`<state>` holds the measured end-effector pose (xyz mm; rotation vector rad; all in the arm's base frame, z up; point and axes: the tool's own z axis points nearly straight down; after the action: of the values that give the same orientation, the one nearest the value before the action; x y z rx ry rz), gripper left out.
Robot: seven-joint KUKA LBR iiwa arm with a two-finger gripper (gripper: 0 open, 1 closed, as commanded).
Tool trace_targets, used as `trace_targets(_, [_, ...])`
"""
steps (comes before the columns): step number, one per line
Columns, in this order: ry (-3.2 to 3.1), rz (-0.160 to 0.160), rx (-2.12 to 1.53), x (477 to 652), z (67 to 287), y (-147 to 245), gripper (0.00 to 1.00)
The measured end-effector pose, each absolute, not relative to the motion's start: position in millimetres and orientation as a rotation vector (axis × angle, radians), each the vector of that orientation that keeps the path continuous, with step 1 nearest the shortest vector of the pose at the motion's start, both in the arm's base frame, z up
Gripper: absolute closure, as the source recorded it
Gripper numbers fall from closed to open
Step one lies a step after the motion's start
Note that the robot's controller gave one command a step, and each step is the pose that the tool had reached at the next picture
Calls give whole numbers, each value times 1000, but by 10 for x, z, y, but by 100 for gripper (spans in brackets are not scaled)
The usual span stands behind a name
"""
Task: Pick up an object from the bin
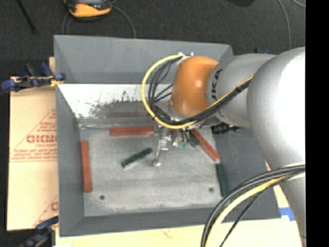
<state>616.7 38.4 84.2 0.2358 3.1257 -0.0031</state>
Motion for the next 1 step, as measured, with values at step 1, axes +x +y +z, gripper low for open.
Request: trace_targets(1, [3136, 3, 13, 6209, 841, 712, 0])
